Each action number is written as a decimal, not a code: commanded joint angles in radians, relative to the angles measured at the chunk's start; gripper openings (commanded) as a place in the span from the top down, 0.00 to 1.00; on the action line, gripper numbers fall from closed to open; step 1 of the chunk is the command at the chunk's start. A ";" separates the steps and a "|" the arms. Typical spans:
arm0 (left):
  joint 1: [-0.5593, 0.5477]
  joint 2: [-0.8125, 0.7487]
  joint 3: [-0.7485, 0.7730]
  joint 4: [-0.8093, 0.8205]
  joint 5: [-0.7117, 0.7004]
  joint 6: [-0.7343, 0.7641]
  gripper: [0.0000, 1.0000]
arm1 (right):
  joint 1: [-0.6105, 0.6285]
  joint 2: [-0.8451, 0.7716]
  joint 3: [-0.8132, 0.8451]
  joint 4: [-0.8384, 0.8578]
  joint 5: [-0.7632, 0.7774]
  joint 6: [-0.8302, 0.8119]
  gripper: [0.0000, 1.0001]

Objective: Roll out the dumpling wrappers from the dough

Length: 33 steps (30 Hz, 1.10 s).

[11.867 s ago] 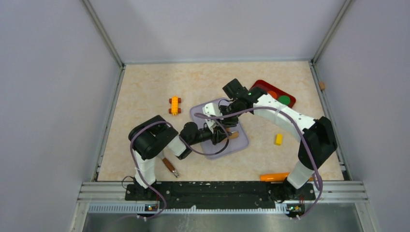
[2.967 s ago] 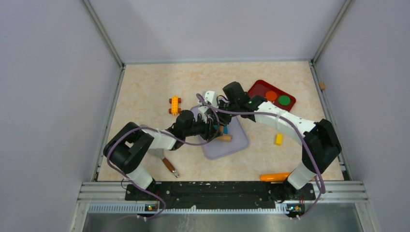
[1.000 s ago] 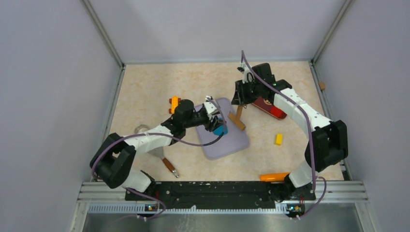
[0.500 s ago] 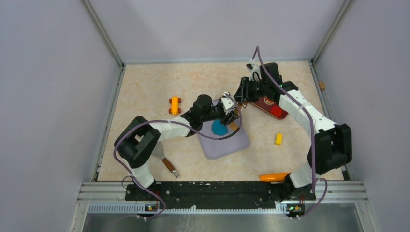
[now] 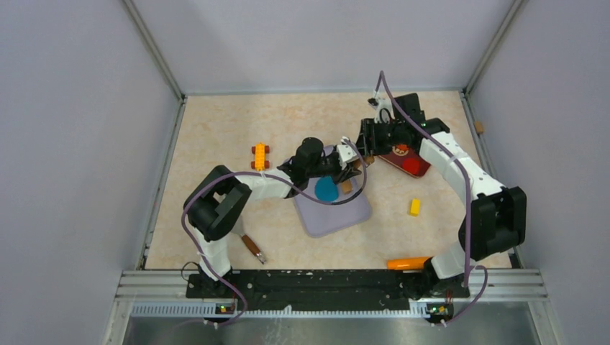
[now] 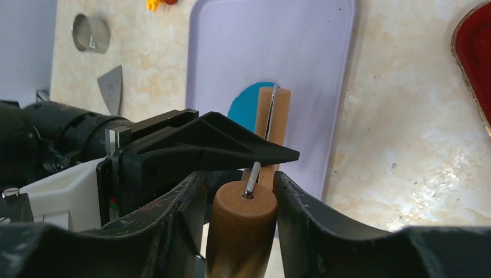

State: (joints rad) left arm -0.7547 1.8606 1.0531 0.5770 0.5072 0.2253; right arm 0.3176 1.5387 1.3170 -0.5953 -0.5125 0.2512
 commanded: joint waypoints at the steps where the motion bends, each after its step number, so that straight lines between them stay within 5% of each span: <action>1: 0.007 -0.059 -0.005 0.004 0.112 0.064 1.00 | -0.004 0.006 0.073 -0.147 -0.015 -0.140 0.49; 13: 0.030 -0.063 0.001 -0.014 0.118 0.079 1.00 | -0.005 0.078 0.081 -0.164 0.012 -0.078 0.43; 16: 0.034 -0.058 0.006 -0.015 0.113 0.085 1.00 | -0.007 0.086 0.076 -0.174 0.017 -0.069 0.66; 18: 0.034 -0.057 0.005 -0.022 0.109 0.088 1.00 | -0.007 0.090 0.075 -0.180 0.000 -0.058 0.70; 26: 0.043 -0.055 0.000 -0.069 0.077 0.080 1.00 | -0.007 0.122 0.083 -0.217 -0.152 -0.054 0.68; 30: 0.051 -0.058 -0.006 -0.088 0.091 0.061 1.00 | -0.008 0.140 0.087 -0.228 -0.183 -0.056 0.55; 33: 0.052 -0.057 -0.011 -0.098 0.094 0.055 1.00 | -0.007 0.147 0.082 -0.219 -0.191 -0.050 0.57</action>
State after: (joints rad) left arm -0.7147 1.8568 1.0485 0.4389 0.6025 0.2962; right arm 0.3111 1.6821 1.3582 -0.7933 -0.6395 0.2020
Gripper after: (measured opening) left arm 0.317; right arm 0.455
